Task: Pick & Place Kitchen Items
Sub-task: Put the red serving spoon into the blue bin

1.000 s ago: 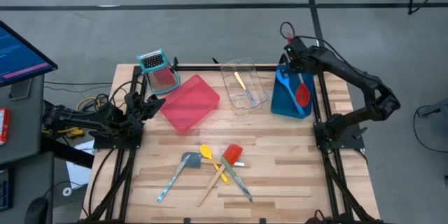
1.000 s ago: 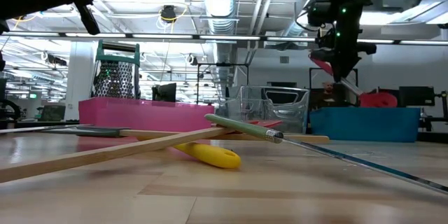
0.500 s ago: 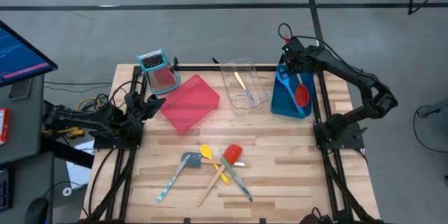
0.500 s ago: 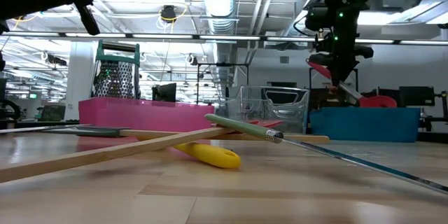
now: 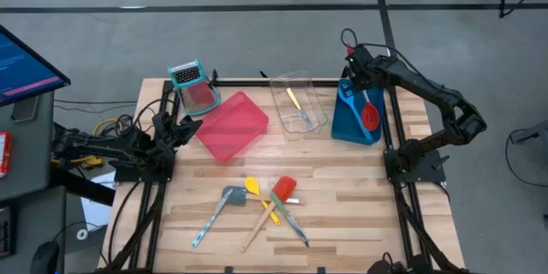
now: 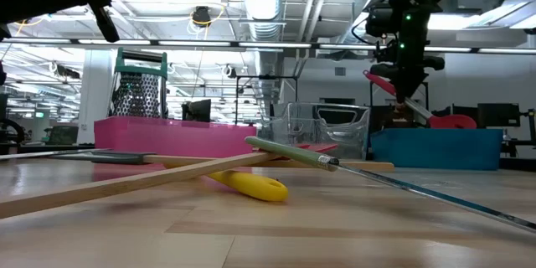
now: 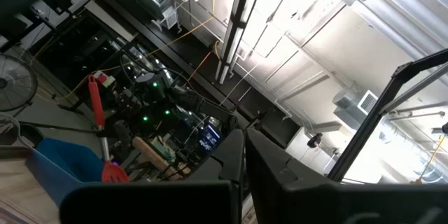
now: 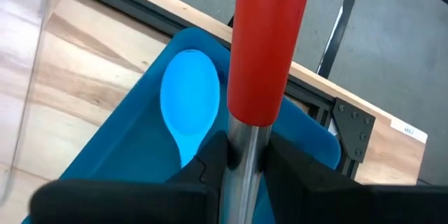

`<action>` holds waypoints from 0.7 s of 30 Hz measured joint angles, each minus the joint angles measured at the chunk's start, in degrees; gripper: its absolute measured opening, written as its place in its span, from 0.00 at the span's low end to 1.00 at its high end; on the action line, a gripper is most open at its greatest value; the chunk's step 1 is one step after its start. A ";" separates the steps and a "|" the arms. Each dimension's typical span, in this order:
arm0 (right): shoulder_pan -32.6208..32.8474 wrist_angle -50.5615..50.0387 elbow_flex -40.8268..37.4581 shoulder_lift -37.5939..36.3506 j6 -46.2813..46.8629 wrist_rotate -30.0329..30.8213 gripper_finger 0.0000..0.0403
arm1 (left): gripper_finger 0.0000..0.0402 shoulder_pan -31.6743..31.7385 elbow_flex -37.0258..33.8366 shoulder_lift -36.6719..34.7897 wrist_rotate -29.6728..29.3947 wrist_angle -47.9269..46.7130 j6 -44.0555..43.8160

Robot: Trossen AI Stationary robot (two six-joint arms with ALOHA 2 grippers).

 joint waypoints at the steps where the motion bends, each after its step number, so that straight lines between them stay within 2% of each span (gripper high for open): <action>1: -0.22 0.02 0.00 0.00 0.00 0.01 0.17 | 0.01 0.01 -0.01 0.00 0.00 0.00 0.00; 21: -3.04 0.88 0.00 1.73 -3.06 -3.51 0.17 | 0.01 0.01 -0.01 -0.01 0.04 -0.04 0.00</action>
